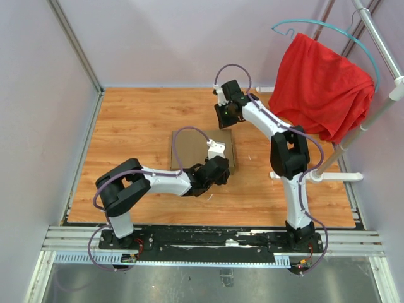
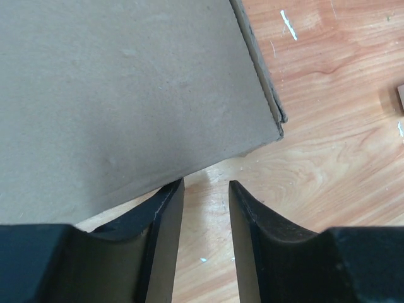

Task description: Fold the paper box

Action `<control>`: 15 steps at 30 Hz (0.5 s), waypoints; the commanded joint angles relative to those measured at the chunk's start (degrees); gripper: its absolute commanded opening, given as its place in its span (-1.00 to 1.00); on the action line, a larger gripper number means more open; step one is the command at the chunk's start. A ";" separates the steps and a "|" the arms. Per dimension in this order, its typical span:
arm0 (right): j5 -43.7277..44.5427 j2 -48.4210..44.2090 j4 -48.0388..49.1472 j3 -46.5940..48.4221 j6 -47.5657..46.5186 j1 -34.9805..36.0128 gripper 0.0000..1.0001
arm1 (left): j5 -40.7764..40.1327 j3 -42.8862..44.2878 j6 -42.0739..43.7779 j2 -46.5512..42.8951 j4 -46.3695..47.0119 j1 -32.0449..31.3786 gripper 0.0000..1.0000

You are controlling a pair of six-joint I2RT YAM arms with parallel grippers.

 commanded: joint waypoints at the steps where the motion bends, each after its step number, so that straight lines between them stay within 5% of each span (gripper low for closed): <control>1: 2.01 -1.78 -6.36 -0.96 2.44 -1.50 -0.53 | -6.09 0.69 3.31 -3.73 -2.73 0.67 -0.19; 9: 3.59 -17.48 4.71 -17.89 5.33 -4.09 -0.48 | -2.26 -3.12 3.28 -14.14 -6.31 0.30 -0.13; 15: 5.25 -27.81 7.30 -21.70 5.18 -4.38 -0.31 | -2.42 -3.45 6.09 -24.41 -10.43 0.29 -0.04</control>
